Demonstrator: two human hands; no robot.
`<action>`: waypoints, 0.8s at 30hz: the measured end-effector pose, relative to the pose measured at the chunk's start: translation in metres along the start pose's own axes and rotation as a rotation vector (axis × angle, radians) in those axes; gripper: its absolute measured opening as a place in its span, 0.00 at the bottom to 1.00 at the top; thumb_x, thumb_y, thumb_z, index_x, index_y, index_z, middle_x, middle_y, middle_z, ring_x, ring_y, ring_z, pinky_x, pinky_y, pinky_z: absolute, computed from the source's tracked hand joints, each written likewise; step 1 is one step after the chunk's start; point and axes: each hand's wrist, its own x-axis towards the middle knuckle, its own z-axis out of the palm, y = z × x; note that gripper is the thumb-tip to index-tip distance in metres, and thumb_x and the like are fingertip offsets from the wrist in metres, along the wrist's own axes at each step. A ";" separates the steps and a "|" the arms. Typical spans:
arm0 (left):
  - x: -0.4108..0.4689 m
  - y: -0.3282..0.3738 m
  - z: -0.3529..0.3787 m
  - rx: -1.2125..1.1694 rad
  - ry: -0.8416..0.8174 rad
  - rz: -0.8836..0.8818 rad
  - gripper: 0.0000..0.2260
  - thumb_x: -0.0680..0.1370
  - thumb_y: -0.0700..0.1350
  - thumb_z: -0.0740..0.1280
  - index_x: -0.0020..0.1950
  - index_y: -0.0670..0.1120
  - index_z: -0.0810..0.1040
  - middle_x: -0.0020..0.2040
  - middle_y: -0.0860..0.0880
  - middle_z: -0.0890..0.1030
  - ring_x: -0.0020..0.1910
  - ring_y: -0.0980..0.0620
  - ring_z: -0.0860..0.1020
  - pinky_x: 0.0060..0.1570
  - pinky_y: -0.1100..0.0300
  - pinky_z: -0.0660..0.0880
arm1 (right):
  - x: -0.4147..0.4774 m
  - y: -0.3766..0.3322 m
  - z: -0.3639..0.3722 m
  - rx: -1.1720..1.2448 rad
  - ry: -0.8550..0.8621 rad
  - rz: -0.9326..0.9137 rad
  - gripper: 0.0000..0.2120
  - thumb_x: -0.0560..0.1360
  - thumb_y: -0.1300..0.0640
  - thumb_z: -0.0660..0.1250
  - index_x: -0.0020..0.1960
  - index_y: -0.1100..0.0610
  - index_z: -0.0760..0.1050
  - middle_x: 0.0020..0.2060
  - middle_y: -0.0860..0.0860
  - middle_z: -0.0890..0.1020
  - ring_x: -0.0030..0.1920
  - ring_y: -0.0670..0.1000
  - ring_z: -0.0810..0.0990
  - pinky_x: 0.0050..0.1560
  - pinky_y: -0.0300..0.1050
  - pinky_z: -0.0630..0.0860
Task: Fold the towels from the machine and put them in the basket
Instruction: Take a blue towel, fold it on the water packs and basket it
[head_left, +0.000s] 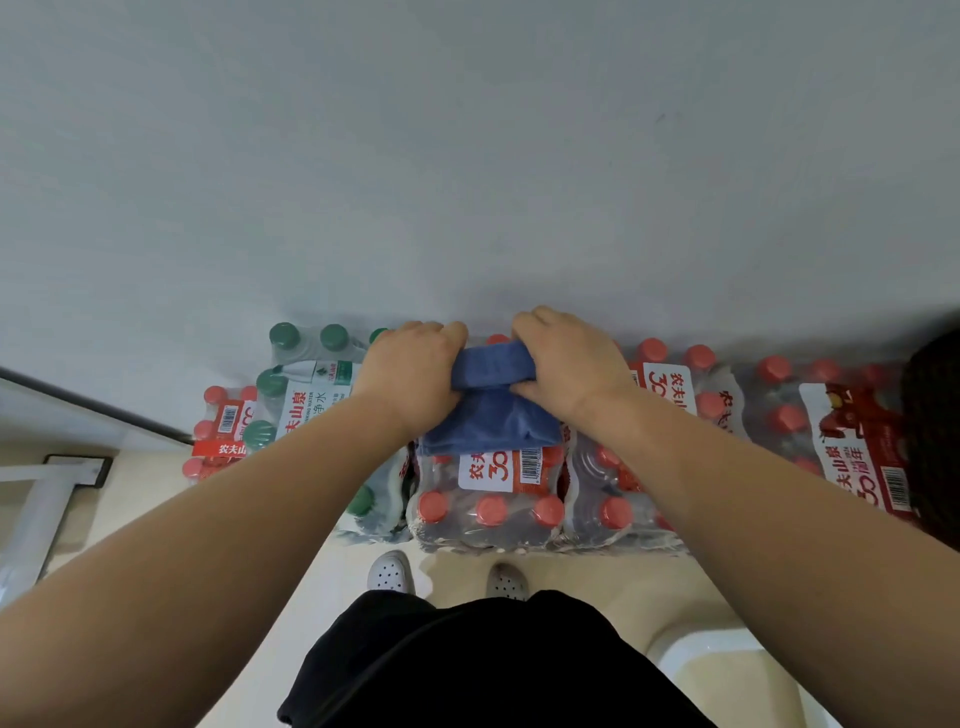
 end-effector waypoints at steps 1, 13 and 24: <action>-0.001 0.001 0.003 0.015 0.046 0.022 0.07 0.72 0.44 0.67 0.48 0.45 0.73 0.40 0.46 0.80 0.41 0.41 0.78 0.40 0.50 0.73 | -0.005 0.002 0.002 0.032 0.008 0.009 0.18 0.72 0.48 0.72 0.56 0.50 0.68 0.55 0.50 0.75 0.55 0.54 0.76 0.47 0.47 0.69; -0.075 0.014 0.034 -0.021 0.029 0.169 0.35 0.75 0.64 0.58 0.78 0.48 0.65 0.78 0.44 0.65 0.77 0.42 0.63 0.73 0.35 0.59 | -0.073 0.008 0.050 0.163 0.203 -0.159 0.33 0.68 0.59 0.79 0.71 0.60 0.73 0.66 0.56 0.77 0.64 0.60 0.75 0.67 0.56 0.74; -0.112 0.039 0.067 0.060 -0.076 0.091 0.38 0.80 0.68 0.49 0.82 0.46 0.46 0.82 0.45 0.43 0.80 0.43 0.38 0.77 0.37 0.44 | -0.106 -0.006 0.046 -0.120 -0.068 -0.088 0.45 0.76 0.27 0.42 0.81 0.57 0.48 0.81 0.56 0.48 0.80 0.58 0.42 0.78 0.64 0.43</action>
